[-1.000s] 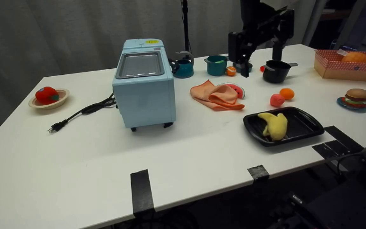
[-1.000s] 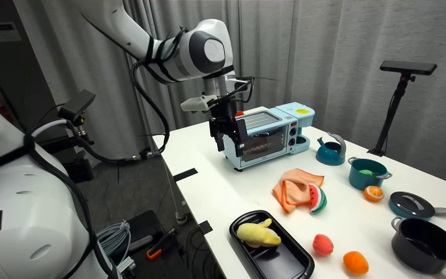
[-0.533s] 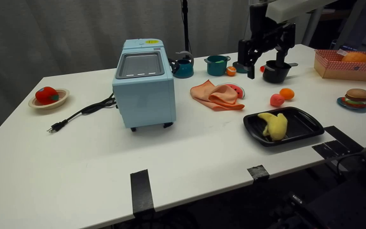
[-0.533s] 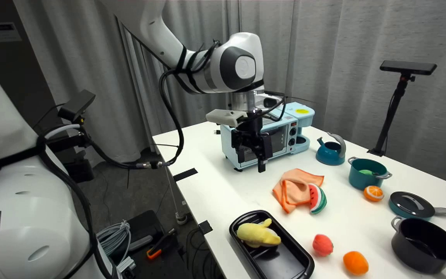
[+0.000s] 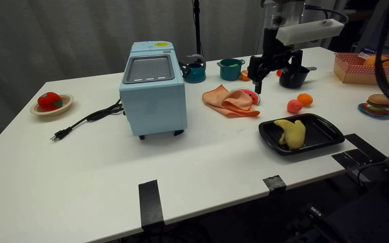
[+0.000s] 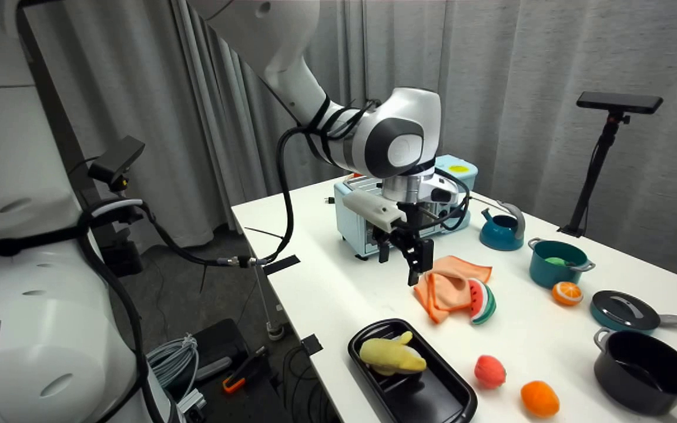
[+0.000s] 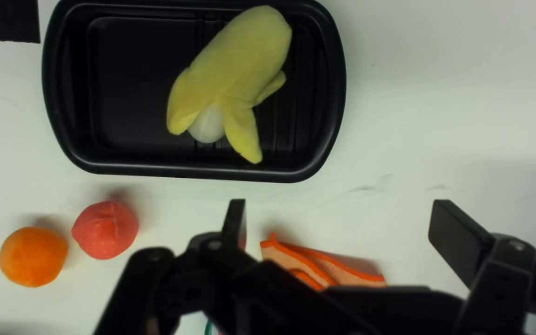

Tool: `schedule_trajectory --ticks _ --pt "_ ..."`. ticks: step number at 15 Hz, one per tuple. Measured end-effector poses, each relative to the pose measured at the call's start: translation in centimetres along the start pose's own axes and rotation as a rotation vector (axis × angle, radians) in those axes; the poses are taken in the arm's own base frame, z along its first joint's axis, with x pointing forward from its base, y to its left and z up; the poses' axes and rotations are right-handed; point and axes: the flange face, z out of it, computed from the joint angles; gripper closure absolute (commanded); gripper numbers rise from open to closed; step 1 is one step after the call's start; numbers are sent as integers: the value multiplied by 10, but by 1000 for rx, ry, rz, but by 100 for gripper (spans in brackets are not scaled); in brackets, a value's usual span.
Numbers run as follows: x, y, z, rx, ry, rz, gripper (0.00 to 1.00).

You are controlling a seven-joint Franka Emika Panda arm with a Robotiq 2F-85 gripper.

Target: Put the banana plush toy in the black pot then put the strawberry plush toy on the black tray

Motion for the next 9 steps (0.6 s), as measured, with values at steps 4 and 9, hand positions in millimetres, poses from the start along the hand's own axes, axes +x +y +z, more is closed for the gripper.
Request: schedule_trajectory --ticks 4,9 --pt "2 4 31 39 -50 5 0" --pt "0 19 68 45 -121 16 0"
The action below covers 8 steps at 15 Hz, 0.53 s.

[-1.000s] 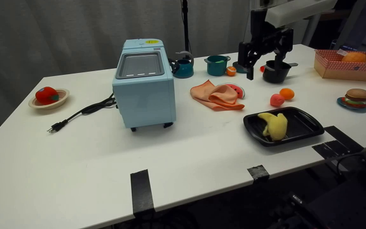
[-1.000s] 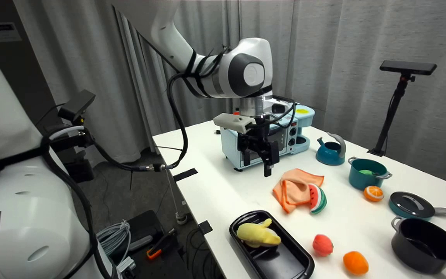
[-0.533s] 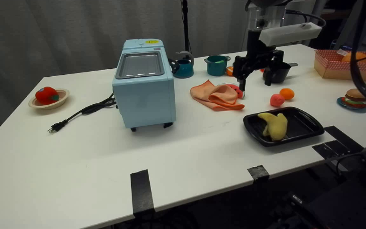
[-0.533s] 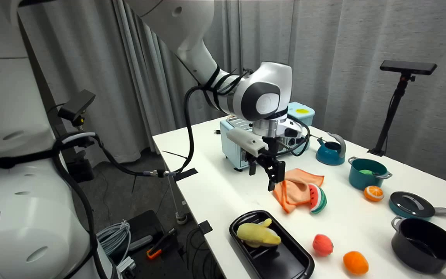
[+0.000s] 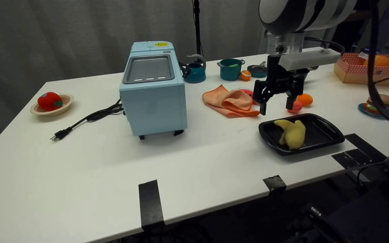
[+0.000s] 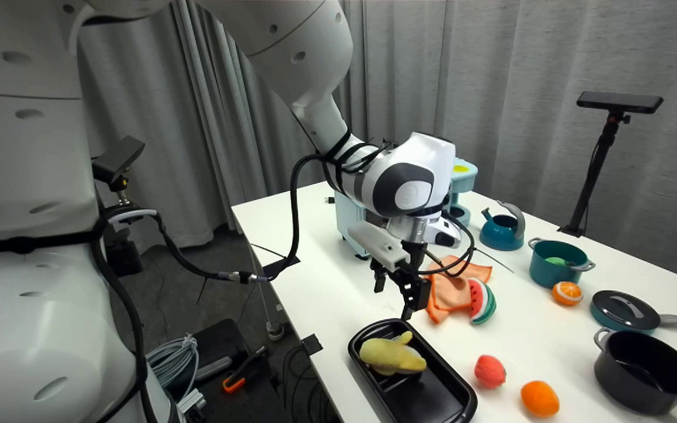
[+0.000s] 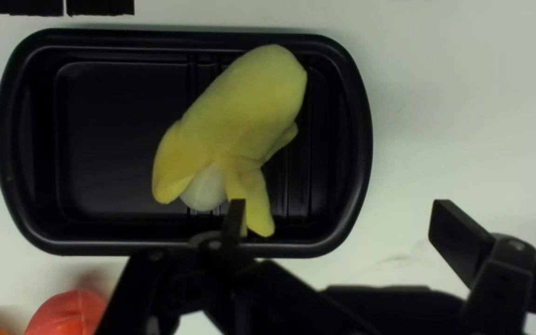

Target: Put the banana plush toy in the black pot then put the strawberry plush toy on the black tray

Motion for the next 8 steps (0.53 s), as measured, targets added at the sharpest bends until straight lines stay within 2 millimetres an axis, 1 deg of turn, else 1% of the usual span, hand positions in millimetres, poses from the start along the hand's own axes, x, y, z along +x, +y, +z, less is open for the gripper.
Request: schedule_trajectory --ticks 4,8 --pt "0 17 26 -1 -51 17 0" --pt "-4 35 44 -2 -88 40 0"
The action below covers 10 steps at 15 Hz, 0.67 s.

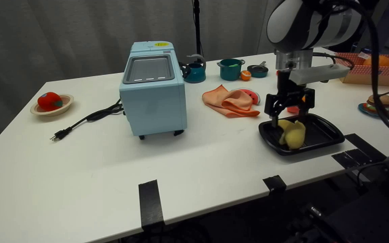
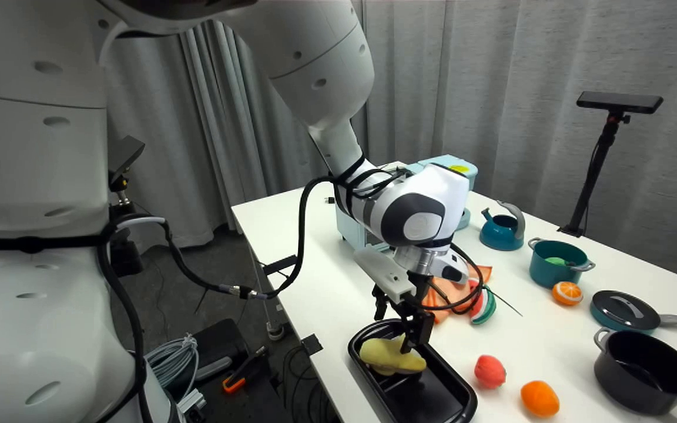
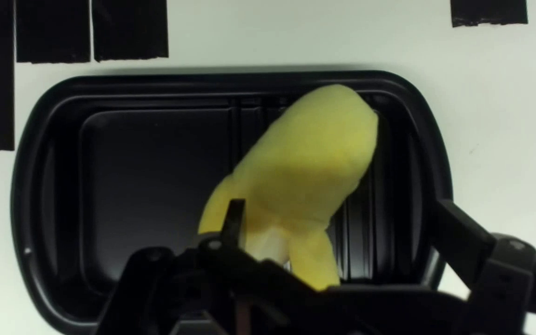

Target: Put the banana plush toy in the black pot then put the strawberry plush toy on the black tray

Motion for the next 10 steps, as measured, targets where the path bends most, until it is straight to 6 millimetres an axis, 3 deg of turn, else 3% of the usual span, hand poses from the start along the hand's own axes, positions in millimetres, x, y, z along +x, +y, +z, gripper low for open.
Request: schedule_trajectory --ticks 6,7,8,10 --pt "-7 13 28 -3 -59 18 0" --pt "-8 13 33 -4 -69 18 25" --pt "-8 13 38 -5 -77 17 26" --pt "-8 12 47 -7 -82 14 42"
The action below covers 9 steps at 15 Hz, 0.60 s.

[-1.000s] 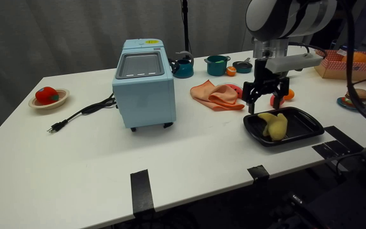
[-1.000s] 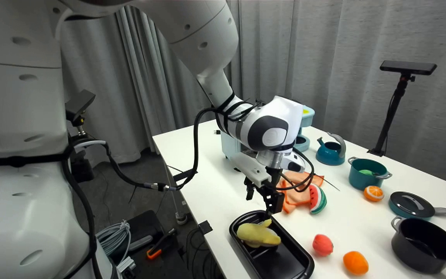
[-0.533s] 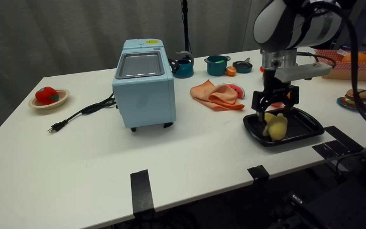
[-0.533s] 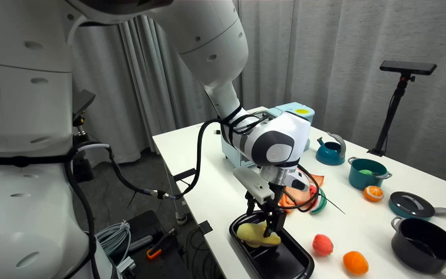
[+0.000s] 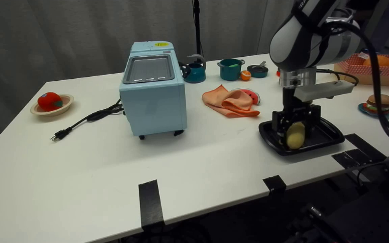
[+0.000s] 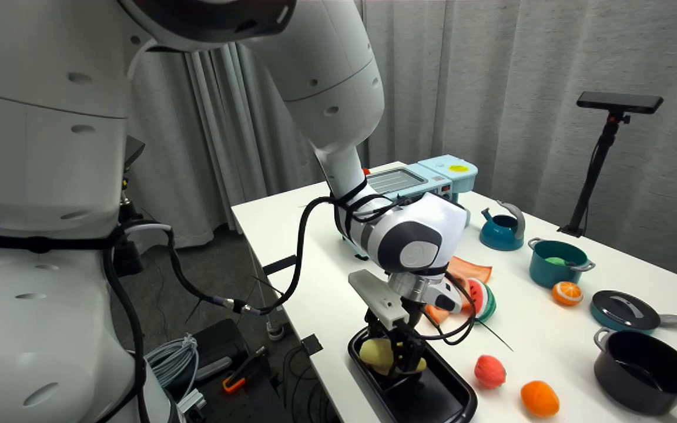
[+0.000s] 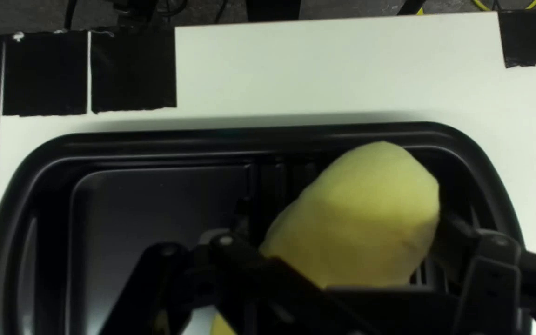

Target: Put the banana plush toy in the black pot then put the strawberry plush toy on the black tray

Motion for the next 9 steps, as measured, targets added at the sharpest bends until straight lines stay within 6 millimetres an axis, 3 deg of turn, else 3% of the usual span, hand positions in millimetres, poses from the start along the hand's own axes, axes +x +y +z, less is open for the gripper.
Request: schedule_trajectory --ticks 3,7,9 --pt "2 0 5 -1 7 -1 65" --pt "5 3 -4 2 26 6 94" --pt "6 8 -16 6 49 13 99"
